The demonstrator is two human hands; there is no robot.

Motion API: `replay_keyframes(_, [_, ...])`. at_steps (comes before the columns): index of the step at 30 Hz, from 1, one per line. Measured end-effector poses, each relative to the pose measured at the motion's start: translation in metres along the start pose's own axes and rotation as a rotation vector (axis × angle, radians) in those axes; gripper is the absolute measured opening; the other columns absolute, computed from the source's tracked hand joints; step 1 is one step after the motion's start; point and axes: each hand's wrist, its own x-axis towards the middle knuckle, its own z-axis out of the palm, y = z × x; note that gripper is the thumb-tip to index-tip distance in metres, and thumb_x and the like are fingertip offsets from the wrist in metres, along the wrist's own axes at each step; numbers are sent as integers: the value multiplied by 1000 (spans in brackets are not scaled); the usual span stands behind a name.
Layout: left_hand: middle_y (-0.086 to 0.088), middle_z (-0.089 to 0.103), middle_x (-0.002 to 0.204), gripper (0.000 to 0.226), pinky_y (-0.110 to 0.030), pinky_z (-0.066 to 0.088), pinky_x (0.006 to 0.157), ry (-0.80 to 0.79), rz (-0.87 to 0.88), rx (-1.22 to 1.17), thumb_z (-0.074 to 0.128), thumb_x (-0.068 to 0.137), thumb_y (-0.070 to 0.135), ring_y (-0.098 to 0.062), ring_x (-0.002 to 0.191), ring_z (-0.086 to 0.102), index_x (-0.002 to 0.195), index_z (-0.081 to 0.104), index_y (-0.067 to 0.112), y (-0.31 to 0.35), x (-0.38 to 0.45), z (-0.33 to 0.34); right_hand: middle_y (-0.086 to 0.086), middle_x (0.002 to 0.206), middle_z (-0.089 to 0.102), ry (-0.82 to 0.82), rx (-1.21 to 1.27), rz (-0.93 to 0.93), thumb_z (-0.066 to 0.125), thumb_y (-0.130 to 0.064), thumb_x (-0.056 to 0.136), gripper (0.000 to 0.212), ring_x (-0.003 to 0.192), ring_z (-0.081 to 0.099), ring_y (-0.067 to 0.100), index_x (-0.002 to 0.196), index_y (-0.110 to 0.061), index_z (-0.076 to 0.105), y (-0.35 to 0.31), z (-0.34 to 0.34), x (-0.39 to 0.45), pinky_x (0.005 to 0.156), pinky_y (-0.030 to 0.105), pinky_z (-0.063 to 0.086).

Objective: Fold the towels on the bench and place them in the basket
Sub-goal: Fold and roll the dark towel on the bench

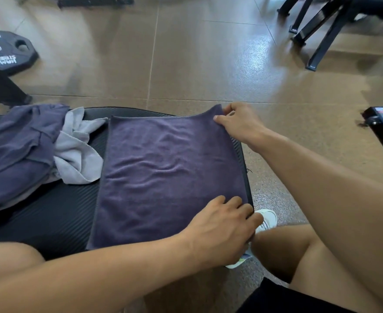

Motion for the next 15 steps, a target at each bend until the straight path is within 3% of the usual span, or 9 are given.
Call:
replay_keyframes(3, [8,55,76,30,-32,37,59,91,-143,-185,62,85,51,-16,70,50,81,47,25,1,0,-10,-9,88,71,22,29,-3,73,-37,85,13,90,69,14,85,-24,69,-3,-7,1,84,32,55])
replay_keyframes(6, [11,51,66,40,-32,41,60,131,-404,-429,67,83,56,-9,64,48,73,45,25,0,-1,-23,-9,87,70,34,66,-8,74,-36,86,13,91,68,14,83,-26,67,-7,-13,2,84,32,55])
replay_keyframes(9, [12,61,67,31,-30,50,63,206,-555,-588,73,83,47,-9,66,58,73,52,27,0,-7,-32,-10,86,69,50,105,-29,74,-38,85,14,91,68,15,84,-25,69,-15,-14,2,82,32,55])
replay_keyframes(13, [7,65,75,21,-37,53,65,213,-615,-820,76,83,30,-14,69,63,83,55,26,1,-26,-42,-8,86,71,77,190,-34,72,-42,83,18,89,69,16,78,-25,68,-34,-8,0,81,36,57])
replay_keyframes(15, [7,63,75,30,-33,51,63,229,-669,-886,76,82,25,-11,64,59,88,47,31,2,-36,-47,-6,81,69,66,265,-42,73,-40,83,19,78,67,16,75,-24,65,-47,-3,-1,68,34,56])
